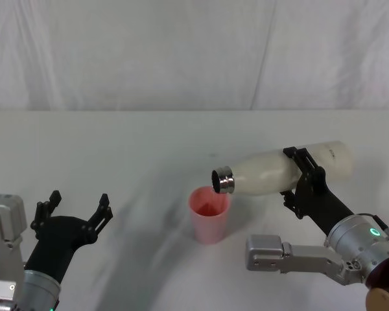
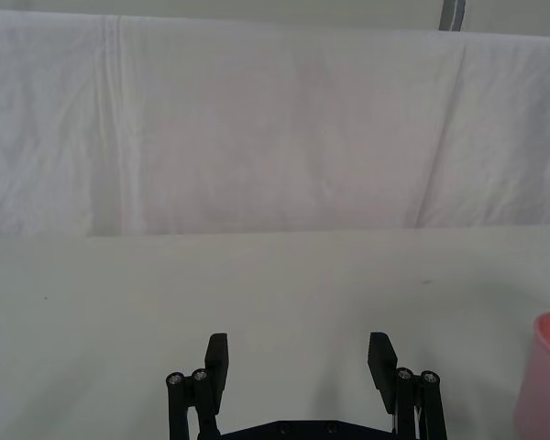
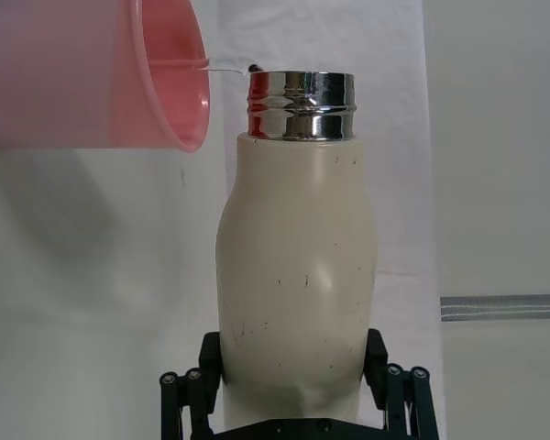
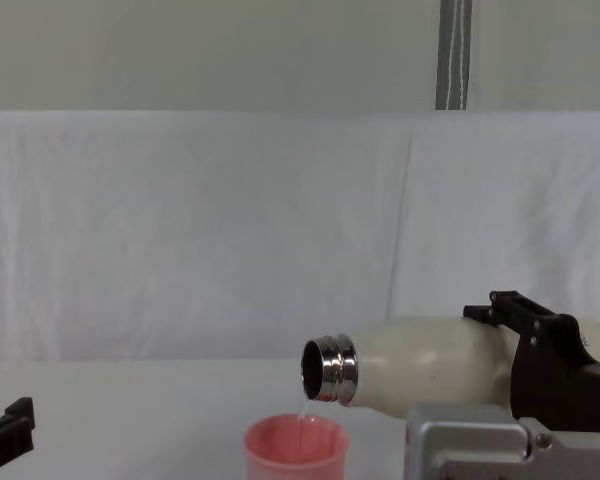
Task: Grasp the thermos with one hand and pour water into the cup lid.
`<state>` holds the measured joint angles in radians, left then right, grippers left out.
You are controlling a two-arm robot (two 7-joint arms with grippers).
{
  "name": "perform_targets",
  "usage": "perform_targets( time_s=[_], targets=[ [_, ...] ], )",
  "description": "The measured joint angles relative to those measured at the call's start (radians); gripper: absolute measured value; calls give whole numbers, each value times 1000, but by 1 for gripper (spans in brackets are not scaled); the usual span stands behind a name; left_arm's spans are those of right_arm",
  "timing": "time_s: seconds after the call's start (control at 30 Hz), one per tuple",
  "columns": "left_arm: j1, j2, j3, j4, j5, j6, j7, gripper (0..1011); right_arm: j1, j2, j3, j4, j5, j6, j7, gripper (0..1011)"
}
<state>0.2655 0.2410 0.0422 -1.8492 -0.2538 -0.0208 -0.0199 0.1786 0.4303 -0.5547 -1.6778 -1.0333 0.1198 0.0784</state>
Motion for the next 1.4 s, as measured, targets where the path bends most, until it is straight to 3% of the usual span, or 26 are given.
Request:
perform_targets(
  time_s=[1.4],
  targets=[
    [0, 0, 0, 0, 0, 0, 0, 1001, 0, 0, 0, 0, 0, 0, 0, 950]
  ],
)
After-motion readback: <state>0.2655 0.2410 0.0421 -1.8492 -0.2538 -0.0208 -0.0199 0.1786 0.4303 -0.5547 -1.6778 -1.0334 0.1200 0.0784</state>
